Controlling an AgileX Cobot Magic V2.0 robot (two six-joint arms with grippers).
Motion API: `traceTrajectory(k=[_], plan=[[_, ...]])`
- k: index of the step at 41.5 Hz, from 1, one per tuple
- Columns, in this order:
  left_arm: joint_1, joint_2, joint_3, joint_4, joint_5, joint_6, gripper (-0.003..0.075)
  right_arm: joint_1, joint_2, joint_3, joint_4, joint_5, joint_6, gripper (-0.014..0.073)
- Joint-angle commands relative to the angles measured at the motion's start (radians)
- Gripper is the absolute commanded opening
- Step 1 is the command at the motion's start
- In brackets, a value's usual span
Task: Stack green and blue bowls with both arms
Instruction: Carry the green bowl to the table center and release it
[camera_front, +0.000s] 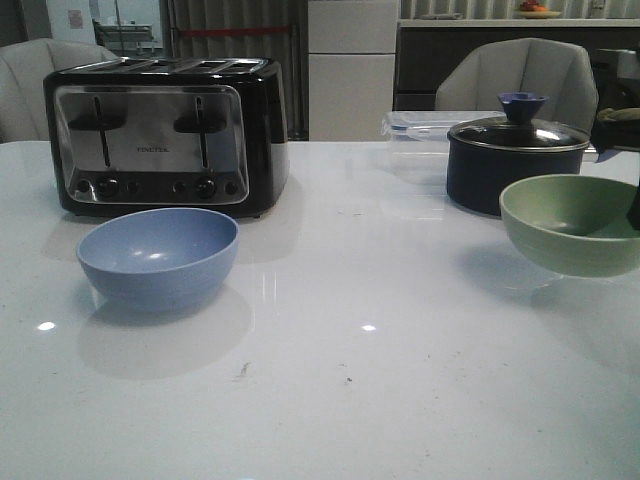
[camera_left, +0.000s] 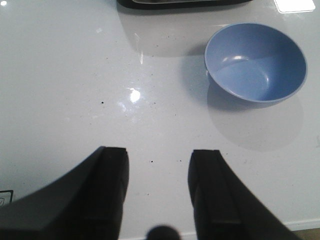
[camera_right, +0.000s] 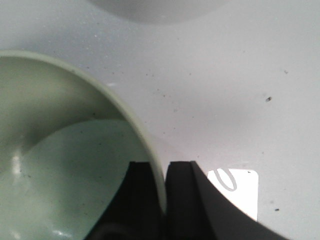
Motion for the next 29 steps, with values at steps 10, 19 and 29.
traceTrajectory(k=[10,19,29], plan=[[-0.001,0.002,-0.036,-0.008,-0.071,-0.006,0.0349,0.266,-0.154,-0.032,0.022,-0.016,-0.014,0.0052],[-0.001,0.002,-0.036,-0.008,-0.071,-0.006,0.0349,0.483,-0.100,-0.031,0.022,-0.038,-0.014,0.0052],[-0.001,0.002,-0.036,-0.008,-0.071,-0.006,0.0349,0.571,-0.012,-0.031,0.023,-0.059,-0.014,0.0052]])
